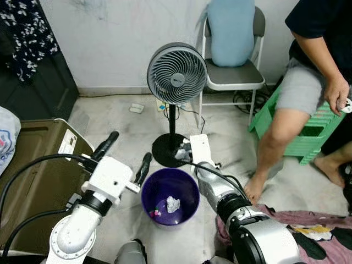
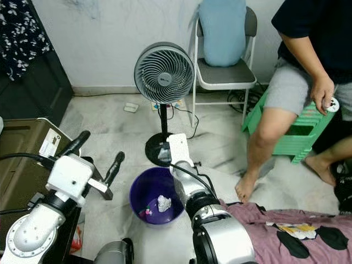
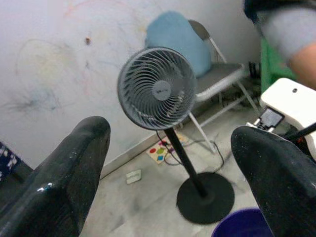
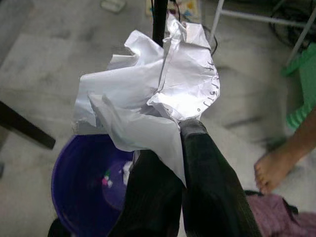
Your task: Clean up the room
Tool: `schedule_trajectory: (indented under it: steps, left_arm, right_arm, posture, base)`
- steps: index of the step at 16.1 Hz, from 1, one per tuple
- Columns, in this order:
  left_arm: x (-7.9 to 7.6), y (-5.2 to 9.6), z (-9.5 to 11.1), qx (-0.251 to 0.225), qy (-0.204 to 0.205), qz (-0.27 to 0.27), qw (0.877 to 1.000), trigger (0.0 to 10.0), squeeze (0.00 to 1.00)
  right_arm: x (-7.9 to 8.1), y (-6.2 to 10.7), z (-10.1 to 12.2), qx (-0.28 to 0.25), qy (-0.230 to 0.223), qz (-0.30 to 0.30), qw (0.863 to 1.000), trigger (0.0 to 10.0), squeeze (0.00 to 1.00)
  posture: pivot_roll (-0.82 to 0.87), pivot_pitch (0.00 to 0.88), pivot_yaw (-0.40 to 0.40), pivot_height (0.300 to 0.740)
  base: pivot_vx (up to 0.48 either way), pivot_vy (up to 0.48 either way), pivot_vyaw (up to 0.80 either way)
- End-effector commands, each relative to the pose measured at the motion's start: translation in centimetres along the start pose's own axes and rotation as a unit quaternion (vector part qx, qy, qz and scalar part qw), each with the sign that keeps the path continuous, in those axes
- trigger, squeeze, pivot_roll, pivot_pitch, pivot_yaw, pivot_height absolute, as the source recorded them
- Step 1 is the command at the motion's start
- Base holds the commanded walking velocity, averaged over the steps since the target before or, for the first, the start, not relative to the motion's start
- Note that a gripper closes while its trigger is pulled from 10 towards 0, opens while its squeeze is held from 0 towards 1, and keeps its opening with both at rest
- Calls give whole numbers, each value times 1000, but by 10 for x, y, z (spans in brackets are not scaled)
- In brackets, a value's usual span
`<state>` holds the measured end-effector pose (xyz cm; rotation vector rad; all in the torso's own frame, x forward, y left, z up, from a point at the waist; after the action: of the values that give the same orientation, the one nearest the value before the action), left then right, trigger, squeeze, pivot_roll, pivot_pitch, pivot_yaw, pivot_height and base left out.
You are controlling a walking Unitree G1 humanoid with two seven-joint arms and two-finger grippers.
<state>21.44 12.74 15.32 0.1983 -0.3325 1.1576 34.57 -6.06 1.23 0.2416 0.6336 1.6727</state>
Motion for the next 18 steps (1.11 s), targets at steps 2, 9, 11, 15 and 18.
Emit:
schedule_trajectory:
  steps: [2,9,11,15,18]
  left_arm:
    - [-2,6,2,8,-43,-17,999,10000,0]
    - [-17,24,-14,71,-61,-70,993,10000,0]
    - [-13,29,-15,81,-61,-72,992,10000,0]
    - [-4,36,-14,95,-70,-75,990,10000,0]
    - [0,38,-14,98,-73,-75,990,10000,0]
  right_arm:
    - [5,0,-2,4,5,-1,1000,10000,0]
    - [32,6,-23,39,15,58,997,10000,0]
    - [32,5,-21,43,13,60,997,10000,0]
    - [42,6,-12,38,3,71,997,10000,0]
    - [34,3,6,0,3,36,999,10000,0]
  posture:
    - [180,139,45,740]
    - [241,200,121,740]
    - [255,203,140,740]
    - [286,195,177,740]
    - [293,189,187,740]
  base:
    - [0,0,0]
    - [0,0,0]
    - [0,0,0]
    - [0,0,0]
    - [0,0,0]
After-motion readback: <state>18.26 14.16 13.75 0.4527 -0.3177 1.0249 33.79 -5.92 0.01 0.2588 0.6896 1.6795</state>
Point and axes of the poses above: a point about 5 cm out from each wrist's last joint towards the gripper, its own y axis pointing back from the gripper into the wrist, its own z axis along the axis of the wrist's last joint, x = y × z, the point moved 3 cm from there along -y, pointing out of the wrist towards the gripper, and after that the axes turned 6 degrees about y, right-handed, at the moved point
